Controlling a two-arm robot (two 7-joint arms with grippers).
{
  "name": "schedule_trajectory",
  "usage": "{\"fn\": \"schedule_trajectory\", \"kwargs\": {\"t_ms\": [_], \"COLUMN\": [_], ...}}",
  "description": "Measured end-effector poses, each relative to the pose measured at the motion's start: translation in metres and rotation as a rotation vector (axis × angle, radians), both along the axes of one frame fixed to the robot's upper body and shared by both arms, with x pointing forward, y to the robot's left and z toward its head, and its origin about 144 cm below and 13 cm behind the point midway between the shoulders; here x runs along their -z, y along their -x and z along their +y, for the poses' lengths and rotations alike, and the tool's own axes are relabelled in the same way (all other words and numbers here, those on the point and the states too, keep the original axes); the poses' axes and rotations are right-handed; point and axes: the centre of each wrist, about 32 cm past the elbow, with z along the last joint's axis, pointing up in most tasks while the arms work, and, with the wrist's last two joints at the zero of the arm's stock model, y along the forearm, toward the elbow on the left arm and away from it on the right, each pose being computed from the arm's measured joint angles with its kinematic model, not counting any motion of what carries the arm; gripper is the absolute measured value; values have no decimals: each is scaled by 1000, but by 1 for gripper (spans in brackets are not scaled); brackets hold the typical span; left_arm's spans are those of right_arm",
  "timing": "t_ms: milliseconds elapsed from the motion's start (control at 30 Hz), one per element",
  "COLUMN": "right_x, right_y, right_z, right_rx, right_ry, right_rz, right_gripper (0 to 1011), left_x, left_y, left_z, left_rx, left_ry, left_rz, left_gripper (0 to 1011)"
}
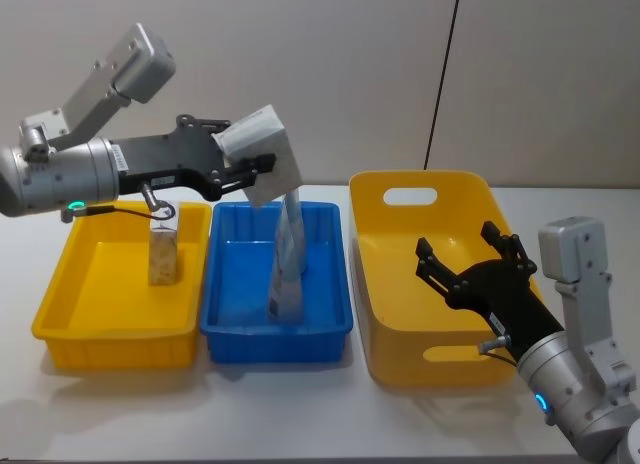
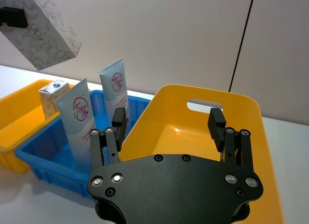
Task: Bimanual collaborative sorting of washing and personal care products
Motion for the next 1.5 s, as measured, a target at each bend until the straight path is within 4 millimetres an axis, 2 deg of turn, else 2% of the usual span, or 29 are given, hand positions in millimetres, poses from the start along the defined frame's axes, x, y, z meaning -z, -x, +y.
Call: {"fn": "schedule_trajectory", "kwargs": {"t_ms": [733, 1500], "right_x": [0, 0], "right_y": [0, 0], "right_z": [0, 0], "right_rx": [0, 0], "right_ry": [0, 0], "right_rz": [0, 0], "right_gripper": [1001, 1001], "left_x": [5, 8], "left_y": [-25, -32], "left_z": [-20, -29], "left_rx": [303, 381], "left_ry": [13, -5], "left_rz": [40, 62], "left_gripper": [390, 390]}}
